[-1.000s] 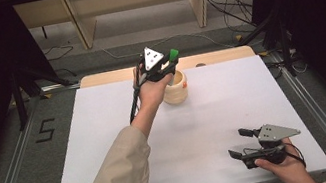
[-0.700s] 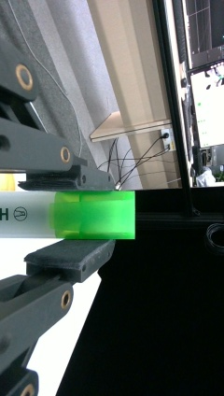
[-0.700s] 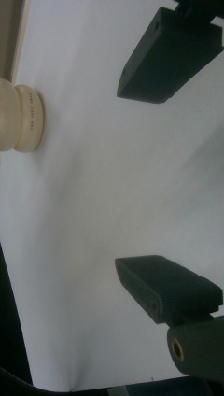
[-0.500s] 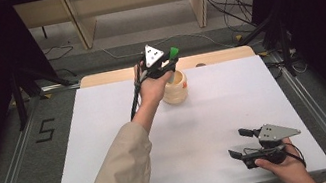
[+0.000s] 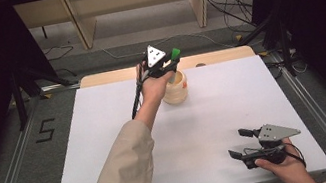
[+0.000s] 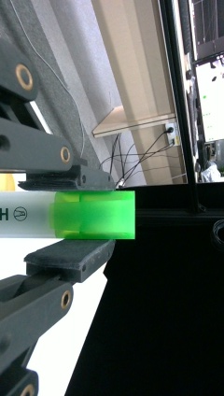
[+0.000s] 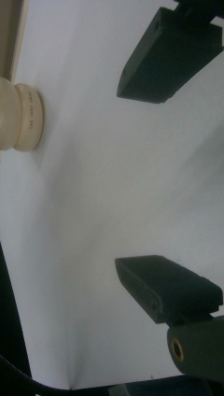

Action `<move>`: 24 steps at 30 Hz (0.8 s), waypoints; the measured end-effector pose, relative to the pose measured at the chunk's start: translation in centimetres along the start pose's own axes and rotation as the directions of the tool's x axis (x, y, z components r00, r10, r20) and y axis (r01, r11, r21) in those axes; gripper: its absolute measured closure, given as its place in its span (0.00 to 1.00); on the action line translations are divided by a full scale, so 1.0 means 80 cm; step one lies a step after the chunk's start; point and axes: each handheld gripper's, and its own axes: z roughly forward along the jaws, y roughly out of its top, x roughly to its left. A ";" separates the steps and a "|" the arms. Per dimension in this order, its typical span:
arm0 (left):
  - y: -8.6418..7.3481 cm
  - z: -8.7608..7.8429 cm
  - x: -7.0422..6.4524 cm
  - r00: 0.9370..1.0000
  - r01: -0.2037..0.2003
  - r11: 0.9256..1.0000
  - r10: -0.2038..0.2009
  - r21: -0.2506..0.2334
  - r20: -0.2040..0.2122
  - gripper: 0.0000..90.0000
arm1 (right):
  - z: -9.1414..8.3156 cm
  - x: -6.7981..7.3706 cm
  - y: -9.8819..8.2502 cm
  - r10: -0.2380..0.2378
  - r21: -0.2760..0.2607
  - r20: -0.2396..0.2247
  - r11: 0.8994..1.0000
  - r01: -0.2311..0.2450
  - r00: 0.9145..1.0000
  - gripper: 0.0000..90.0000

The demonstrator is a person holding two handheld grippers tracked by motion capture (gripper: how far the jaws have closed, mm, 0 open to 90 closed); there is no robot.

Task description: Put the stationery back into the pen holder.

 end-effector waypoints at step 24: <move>-0.012 0.012 0.003 1.000 -0.010 1.000 0.010 0.013 0.003 0.74 | -0.001 0.000 0.000 0.003 0.004 0.000 1.000 -0.003 1.000 0.18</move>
